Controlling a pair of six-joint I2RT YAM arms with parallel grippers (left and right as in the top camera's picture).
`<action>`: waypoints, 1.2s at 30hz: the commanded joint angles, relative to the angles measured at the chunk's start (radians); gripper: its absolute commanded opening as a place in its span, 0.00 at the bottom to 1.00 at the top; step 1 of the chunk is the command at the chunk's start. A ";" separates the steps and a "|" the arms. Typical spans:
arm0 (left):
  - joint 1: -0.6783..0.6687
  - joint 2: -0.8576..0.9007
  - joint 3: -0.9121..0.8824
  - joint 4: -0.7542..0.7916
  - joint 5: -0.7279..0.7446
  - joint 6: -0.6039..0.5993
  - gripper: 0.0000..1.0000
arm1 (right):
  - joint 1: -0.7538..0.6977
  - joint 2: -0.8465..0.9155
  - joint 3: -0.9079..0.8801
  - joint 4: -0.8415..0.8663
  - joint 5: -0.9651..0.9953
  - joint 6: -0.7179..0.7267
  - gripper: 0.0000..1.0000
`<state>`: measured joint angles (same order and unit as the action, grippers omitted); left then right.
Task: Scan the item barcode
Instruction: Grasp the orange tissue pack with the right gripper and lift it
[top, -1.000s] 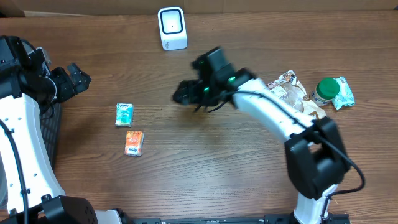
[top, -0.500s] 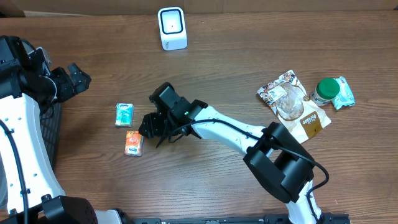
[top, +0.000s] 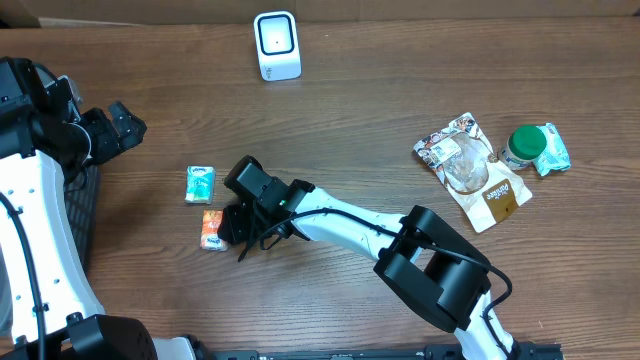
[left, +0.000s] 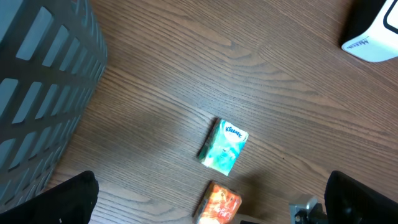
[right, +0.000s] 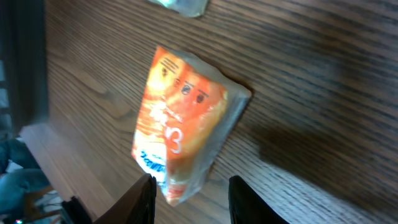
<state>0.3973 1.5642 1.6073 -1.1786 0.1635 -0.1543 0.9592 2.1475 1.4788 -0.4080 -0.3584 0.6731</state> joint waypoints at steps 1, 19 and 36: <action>0.001 0.002 0.018 0.002 0.010 -0.010 1.00 | 0.023 0.008 0.000 0.001 0.020 -0.053 0.36; 0.001 0.002 0.018 0.002 0.010 -0.010 1.00 | 0.066 0.069 0.003 0.099 0.133 -0.233 0.40; 0.001 0.002 0.018 0.002 0.010 -0.010 1.00 | -0.039 -0.015 0.066 -0.139 0.132 -0.250 0.04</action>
<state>0.3973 1.5642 1.6073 -1.1786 0.1638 -0.1543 0.9703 2.1876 1.5238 -0.5076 -0.2562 0.4435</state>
